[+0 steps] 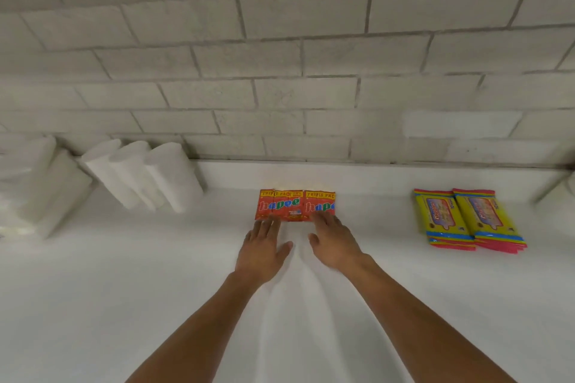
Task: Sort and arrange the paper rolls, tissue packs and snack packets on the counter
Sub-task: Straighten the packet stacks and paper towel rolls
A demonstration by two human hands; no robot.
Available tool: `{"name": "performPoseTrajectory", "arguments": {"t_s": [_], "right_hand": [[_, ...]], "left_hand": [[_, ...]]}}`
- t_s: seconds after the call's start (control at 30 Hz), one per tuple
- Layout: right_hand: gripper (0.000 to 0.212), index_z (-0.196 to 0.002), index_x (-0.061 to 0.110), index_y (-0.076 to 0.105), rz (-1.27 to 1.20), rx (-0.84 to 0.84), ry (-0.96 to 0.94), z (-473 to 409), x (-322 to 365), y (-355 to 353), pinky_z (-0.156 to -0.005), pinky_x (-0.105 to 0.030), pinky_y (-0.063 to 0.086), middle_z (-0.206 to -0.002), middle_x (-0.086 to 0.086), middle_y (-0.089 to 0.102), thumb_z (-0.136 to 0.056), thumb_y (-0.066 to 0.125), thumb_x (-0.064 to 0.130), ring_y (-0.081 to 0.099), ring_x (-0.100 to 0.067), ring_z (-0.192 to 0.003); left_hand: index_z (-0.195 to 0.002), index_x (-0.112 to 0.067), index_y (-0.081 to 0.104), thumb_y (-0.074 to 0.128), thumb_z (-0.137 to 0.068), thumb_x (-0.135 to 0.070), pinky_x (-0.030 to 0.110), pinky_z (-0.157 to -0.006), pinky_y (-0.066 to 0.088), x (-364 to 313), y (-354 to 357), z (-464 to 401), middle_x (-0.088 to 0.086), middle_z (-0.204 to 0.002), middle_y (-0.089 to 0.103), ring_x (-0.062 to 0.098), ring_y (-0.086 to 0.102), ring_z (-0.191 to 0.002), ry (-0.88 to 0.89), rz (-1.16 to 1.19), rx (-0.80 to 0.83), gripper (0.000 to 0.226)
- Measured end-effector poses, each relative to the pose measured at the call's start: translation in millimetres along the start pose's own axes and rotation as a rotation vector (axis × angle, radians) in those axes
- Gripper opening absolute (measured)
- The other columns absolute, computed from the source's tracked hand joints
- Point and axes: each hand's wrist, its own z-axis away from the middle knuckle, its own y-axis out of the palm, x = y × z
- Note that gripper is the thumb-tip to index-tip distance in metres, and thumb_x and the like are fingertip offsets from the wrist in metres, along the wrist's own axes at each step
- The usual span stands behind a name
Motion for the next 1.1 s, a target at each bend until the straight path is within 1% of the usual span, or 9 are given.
{"name": "performPoseTrajectory", "arguments": {"t_s": [0.07,0.17,0.27,0.37,0.43,0.53,0.63,0.83,1.1], "right_hand": [[0.056,-0.153,0.02,0.021,0.041,0.012,0.011,-11,4,6,-0.118,-0.05,0.027,-0.162,-0.004,0.021,-0.103,0.042,0.033,0.02,-0.029,-0.15],[0.059,-0.157,0.023,0.012,0.079,0.021,0.003,-22,5,11,-0.121,-0.054,0.014,-0.165,-0.001,0.01,-0.105,0.037,0.035,0.005,-0.031,-0.153],[0.058,-0.157,0.023,0.009,0.136,0.025,-0.03,-37,3,19,-0.122,-0.055,0.008,-0.166,0.0,0.005,-0.106,0.033,0.036,0.0,-0.032,-0.153],[0.058,-0.157,0.022,0.01,0.171,0.038,-0.086,-47,3,23,-0.122,-0.055,0.007,-0.165,0.0,0.006,-0.105,0.033,0.035,0.0,-0.032,-0.153],[0.057,-0.157,0.021,0.013,0.188,0.053,-0.107,-46,2,26,-0.121,-0.055,0.006,-0.165,0.001,0.008,-0.106,0.033,0.035,0.001,-0.031,-0.153],[0.057,-0.158,0.021,0.01,0.213,0.082,-0.109,-48,-2,26,-0.122,-0.055,0.002,-0.166,0.002,0.004,-0.106,0.03,0.034,-0.002,-0.03,-0.153],[0.058,-0.158,0.021,0.007,0.219,0.089,-0.108,-48,-3,26,-0.122,-0.054,0.0,-0.167,0.002,0.002,-0.106,0.029,0.034,-0.004,-0.029,-0.153],[0.057,-0.158,0.022,0.008,0.232,0.094,-0.109,-50,-5,28,-0.123,-0.054,0.002,-0.167,0.003,0.002,-0.106,0.029,0.035,-0.004,-0.028,-0.153],[0.057,-0.158,0.023,0.009,0.233,0.081,-0.119,-48,-12,26,-0.123,-0.053,0.003,-0.166,0.003,0.003,-0.107,0.032,0.033,-0.004,-0.028,-0.153]], "left_hand": [[-0.157,-0.02,0.019,-0.002,-0.084,-0.078,0.043,-0.119,0.021,10,4,-15,0.001,-0.164,0.02,0.026,0.018,-0.151,0.022,-0.026,0.009,0.096],[-0.159,-0.021,0.004,-0.005,-0.081,-0.077,0.042,-0.121,0.007,18,8,-31,0.0,-0.167,0.001,0.024,0.002,-0.153,0.049,-0.061,0.047,0.096],[-0.159,-0.022,0.002,-0.003,-0.086,-0.075,0.043,-0.122,0.005,26,12,-46,0.001,-0.166,-0.002,0.025,-0.002,-0.153,0.092,-0.094,0.052,0.091],[-0.159,-0.018,0.011,-0.005,-0.086,-0.077,0.046,-0.122,0.012,32,12,-54,0.005,-0.166,0.007,0.027,0.005,-0.153,0.143,-0.101,0.041,0.095],[-0.158,-0.016,0.014,-0.01,-0.084,-0.079,0.043,-0.122,0.012,34,14,-57,0.006,-0.166,0.011,0.028,0.009,-0.153,0.173,-0.123,0.054,0.1],[-0.158,-0.018,0.01,-0.021,-0.075,-0.082,0.04,-0.122,0.006,31,13,-62,0.005,-0.166,0.007,0.026,0.004,-0.153,0.189,-0.139,0.085,0.109],[-0.159,-0.019,0.004,-0.026,-0.07,-0.083,0.04,-0.124,0.003,29,13,-62,0.003,-0.167,0.002,0.025,-0.002,-0.153,0.184,-0.152,0.102,0.114],[-0.158,-0.021,-0.002,-0.025,-0.069,-0.084,0.042,-0.125,0.002,29,13,-63,0.002,-0.167,-0.004,0.024,-0.008,-0.153,0.178,-0.157,0.134,0.112],[-0.159,-0.022,0.001,-0.027,-0.066,-0.086,0.043,-0.125,0.004,18,14,-63,0.0,-0.167,-0.001,0.023,-0.006,-0.153,0.178,-0.148,0.126,0.116]]}}
